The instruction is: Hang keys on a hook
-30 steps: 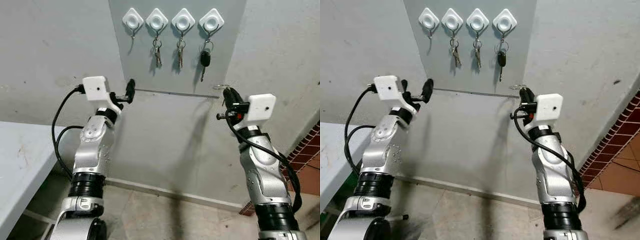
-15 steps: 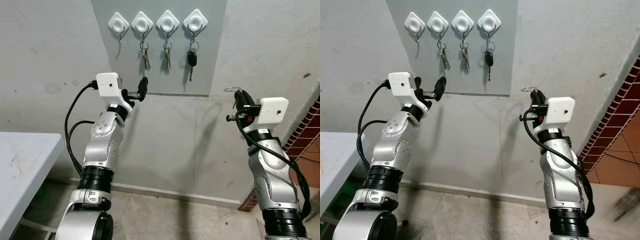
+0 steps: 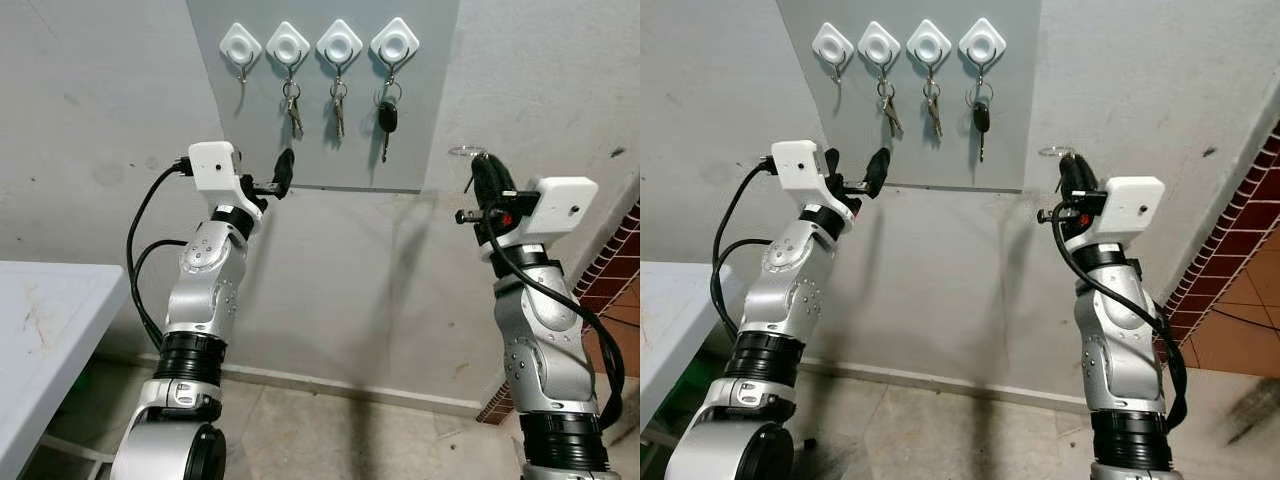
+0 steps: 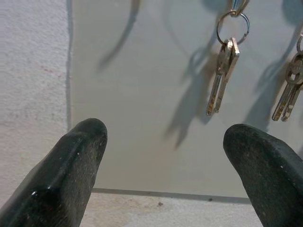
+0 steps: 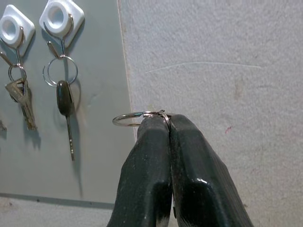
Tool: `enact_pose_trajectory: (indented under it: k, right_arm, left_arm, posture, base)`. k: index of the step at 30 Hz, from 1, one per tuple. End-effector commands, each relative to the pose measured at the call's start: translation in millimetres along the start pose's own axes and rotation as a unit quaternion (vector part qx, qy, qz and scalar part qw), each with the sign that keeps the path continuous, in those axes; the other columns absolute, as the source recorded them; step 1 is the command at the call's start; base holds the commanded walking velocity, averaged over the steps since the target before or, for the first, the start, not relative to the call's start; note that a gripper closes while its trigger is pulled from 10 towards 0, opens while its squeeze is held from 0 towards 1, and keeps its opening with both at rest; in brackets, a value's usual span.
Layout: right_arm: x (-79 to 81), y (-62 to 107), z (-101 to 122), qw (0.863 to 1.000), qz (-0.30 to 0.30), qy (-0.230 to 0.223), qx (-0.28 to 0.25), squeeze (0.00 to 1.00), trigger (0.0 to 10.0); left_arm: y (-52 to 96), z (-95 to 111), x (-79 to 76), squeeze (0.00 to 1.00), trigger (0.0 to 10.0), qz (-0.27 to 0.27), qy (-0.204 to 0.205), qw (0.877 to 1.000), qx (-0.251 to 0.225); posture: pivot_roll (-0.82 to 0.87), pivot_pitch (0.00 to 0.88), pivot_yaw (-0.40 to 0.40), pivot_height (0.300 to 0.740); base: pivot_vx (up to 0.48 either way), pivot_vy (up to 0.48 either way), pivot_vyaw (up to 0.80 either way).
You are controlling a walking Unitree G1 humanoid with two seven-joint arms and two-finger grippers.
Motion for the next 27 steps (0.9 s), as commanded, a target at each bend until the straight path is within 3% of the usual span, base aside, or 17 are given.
enact_pose_trajectory:
  k: [1, 10, 27]
  right_arm:
    - [7.8, -6.2, 13, 1.000, 0.016, 0.001, -0.022, 0.00, 10.0]
    - [11.0, -6.5, 7, 1.000, 0.021, 0.003, -0.009, 0.00, 10.0]
    - [13.8, -6.4, 3, 1.000, 0.026, 0.000, 0.000, 0.00, 10.0]
  left_arm:
    - [3.0, 2, 5.5, 0.00, 10.0, 0.007, 0.002, 1.000, -0.003]
    - [9.0, -8, 12.2, 0.00, 10.0, 0.022, 0.012, 1.000, 0.016]
    - [12.1, -7, 14.1, 0.00, 10.0, 0.028, 0.015, 0.999, 0.022]
  posture:
    - [-0.11, 0.000, 0.050, 0.740]
    - [-0.09, 0.000, 0.033, 0.740]
    - [-0.08, 0.000, 0.027, 0.740]
  base:
    - [0.000, 0.000, 0.00]
    - [0.000, 0.000, 0.00]
    - [0.000, 0.030, 0.00]
Point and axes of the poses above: a point about 5 cm out from each wrist's last joint towards the gripper, its own y axis pointing back from the gripper into the wrist, its own z axis along the axis of the wrist's last joint, x = y × z, the point moved 6 cm from there along -y, pointing out of the wrist towards the gripper, and after that the axes turned 14 degrees about -y, right-handed, at the moved point
